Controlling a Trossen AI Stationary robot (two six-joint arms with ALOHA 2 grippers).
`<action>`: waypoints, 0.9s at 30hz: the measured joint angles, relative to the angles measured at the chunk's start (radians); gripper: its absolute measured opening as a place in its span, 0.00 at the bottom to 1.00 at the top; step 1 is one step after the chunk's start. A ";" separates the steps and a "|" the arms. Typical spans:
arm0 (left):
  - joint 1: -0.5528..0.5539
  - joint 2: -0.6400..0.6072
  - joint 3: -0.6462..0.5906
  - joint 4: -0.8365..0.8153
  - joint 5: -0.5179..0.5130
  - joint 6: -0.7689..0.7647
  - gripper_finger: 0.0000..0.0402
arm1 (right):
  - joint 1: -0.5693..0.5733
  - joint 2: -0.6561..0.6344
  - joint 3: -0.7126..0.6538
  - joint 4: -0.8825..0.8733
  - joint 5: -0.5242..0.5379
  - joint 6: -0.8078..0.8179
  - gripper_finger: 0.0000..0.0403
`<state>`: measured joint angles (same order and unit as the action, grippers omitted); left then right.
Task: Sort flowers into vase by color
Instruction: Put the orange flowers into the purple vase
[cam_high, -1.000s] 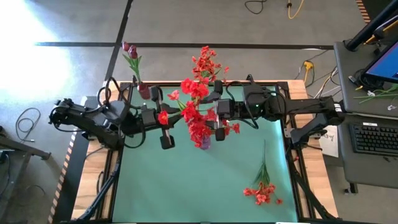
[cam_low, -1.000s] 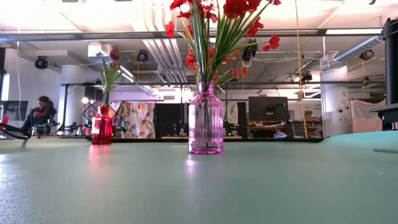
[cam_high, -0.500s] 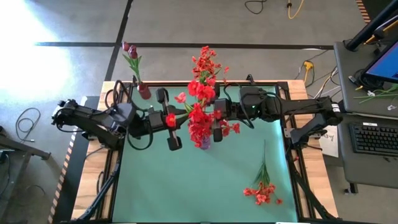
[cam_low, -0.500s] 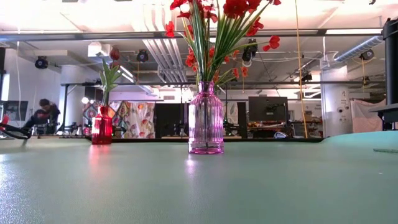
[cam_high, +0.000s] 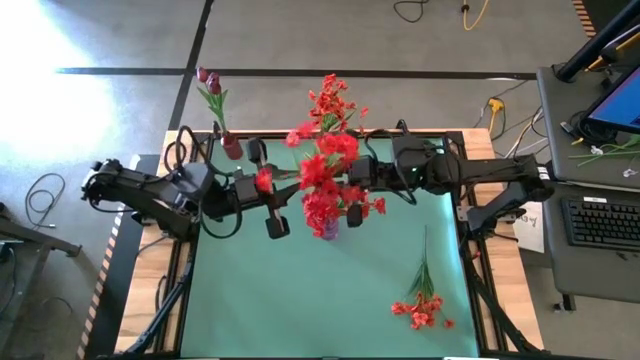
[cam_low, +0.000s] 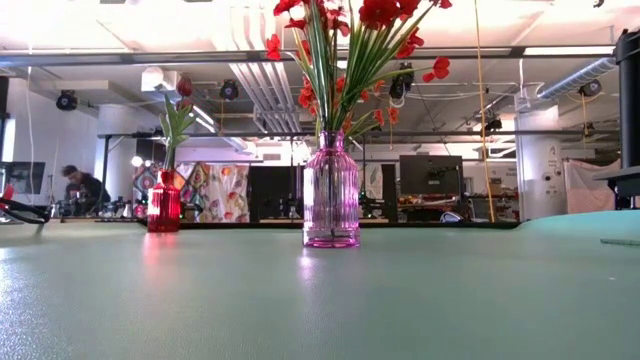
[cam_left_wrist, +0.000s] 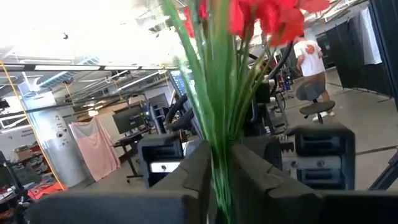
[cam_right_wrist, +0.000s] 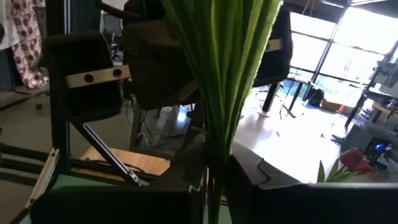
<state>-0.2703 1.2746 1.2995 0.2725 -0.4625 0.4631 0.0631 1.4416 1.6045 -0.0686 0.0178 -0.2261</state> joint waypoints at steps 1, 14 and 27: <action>0.000 -0.007 0.000 -0.006 0.000 0.000 0.11 | 0.000 -0.004 0.005 -0.002 0.000 0.000 0.08; -0.002 -0.177 0.002 -0.392 -0.105 -0.075 0.28 | -0.005 -0.243 0.012 -0.201 0.148 -0.010 0.08; -0.001 -0.224 -0.051 -0.795 -0.131 -0.367 0.28 | -0.005 -0.423 -0.152 -0.253 0.225 0.071 0.05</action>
<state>-0.2714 1.0511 1.2485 -0.5224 -0.5934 0.0962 0.0582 1.0185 1.4522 -0.3217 0.2423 -0.1551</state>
